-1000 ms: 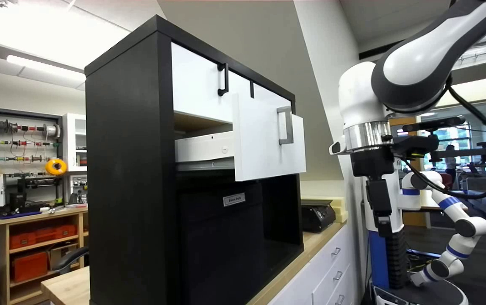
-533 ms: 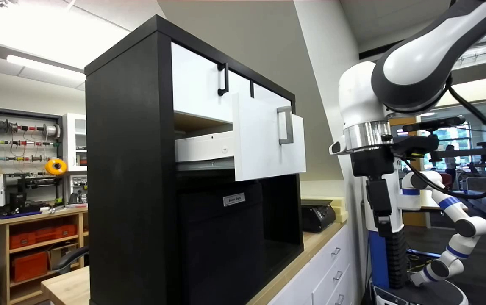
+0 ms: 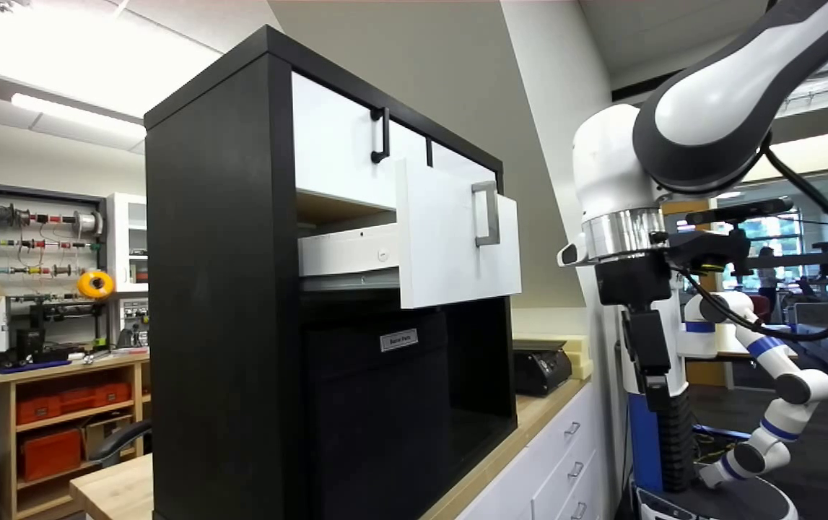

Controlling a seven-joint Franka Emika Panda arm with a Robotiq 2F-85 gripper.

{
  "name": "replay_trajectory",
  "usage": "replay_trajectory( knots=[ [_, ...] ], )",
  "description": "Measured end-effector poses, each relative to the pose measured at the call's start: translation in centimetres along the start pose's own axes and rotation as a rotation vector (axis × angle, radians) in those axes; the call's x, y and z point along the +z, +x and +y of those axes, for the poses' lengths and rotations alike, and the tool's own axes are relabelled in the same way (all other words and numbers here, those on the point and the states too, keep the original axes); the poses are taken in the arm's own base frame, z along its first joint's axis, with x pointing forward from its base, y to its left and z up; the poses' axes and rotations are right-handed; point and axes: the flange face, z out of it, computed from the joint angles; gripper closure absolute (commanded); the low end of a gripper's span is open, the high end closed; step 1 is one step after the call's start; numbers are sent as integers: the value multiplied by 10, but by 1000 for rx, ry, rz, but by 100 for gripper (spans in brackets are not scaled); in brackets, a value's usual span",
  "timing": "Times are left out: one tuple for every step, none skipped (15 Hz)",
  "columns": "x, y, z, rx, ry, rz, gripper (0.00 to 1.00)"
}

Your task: Close the bottom drawer on the left

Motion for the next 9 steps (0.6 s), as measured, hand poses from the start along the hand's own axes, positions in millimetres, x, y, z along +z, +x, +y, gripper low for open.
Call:
replay_trajectory(
  knots=[
    [1,1,-4,-4,-2,-3,0],
    [2,2,-7,-8,-5,-5,0],
    [4,3,-11,-11,-7,-6,0],
    [4,5,-14,-6,-11,-1,0],
    [3,7,-17,3,-16,13,0],
    [1,9,-20,15,-22,32,0],
    [-1,12,-22,32,-27,53,0],
    [-3,14,-24,49,-32,74,0],
    [-6,16,-26,66,-38,96,0]
  ],
)
